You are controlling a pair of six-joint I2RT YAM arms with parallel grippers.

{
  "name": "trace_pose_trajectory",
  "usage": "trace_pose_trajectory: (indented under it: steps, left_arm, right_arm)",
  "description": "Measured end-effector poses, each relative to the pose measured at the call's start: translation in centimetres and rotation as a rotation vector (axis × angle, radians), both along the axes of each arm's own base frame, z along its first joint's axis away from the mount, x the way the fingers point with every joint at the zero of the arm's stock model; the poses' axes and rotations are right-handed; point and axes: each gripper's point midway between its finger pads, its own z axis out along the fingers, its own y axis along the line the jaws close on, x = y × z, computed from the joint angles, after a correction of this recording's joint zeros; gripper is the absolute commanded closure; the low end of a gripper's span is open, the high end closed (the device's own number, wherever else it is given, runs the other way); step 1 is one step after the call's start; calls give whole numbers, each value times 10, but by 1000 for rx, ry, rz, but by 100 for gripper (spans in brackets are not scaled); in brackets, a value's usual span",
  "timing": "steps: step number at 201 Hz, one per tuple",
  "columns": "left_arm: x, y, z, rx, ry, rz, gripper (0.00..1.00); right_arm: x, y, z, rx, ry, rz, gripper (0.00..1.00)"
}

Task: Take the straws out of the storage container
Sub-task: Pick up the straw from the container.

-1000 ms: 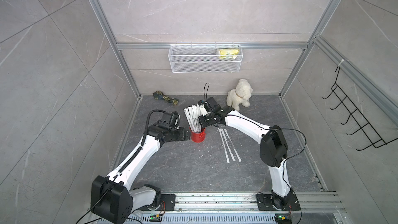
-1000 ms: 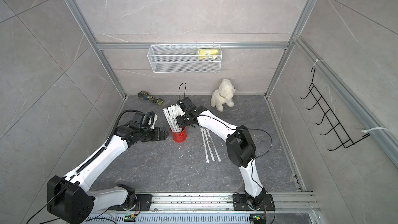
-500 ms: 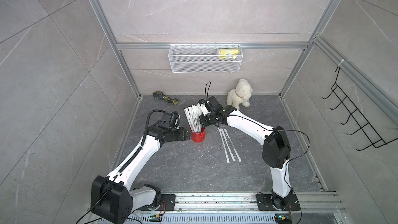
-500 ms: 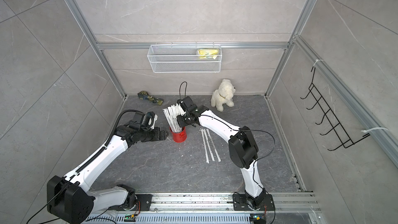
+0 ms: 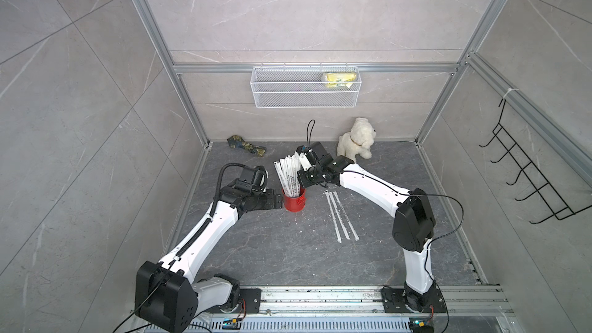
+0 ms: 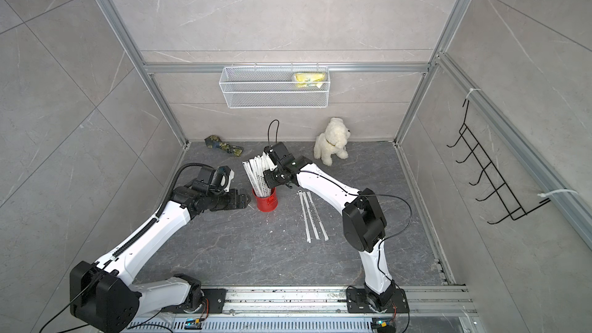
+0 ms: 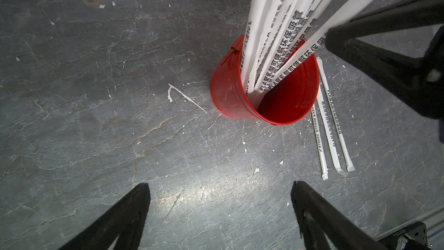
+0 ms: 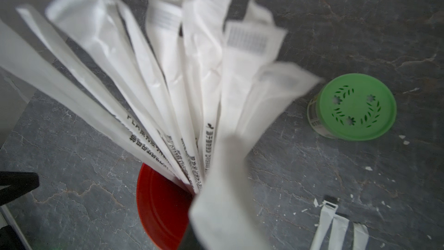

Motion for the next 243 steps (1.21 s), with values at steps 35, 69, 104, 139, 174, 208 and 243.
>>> trace_pose_trajectory:
  steps: [35, 69, 104, 139, 174, 208, 243]
  left_arm:
    - [0, 0, -1, 1, 2, 0, 3]
    - [0, 0, -1, 1, 2, 0, 3]
    - [0, 0, -1, 1, 2, 0, 3]
    - [0, 0, -2, 2, 6, 0, 3]
    - [1, 0, -3, 3, 8, 0, 2]
    - [0, 0, -3, 3, 8, 0, 2]
    - [0, 0, -3, 3, 8, 0, 2]
  right_arm:
    - [1, 0, 8, 12, -17, -2, 88]
    - [1, 0, 9, 11, -19, 1, 88]
    - [0, -1, 12, 13, -26, 4, 88]
    - [0, -2, 20, 18, -41, 7, 88]
    - [-2, -4, 28, 19, -57, 13, 88]
    - [-5, -8, 35, 13, -61, 13, 88]
    - [-11, -13, 54, 21, -74, 16, 88]
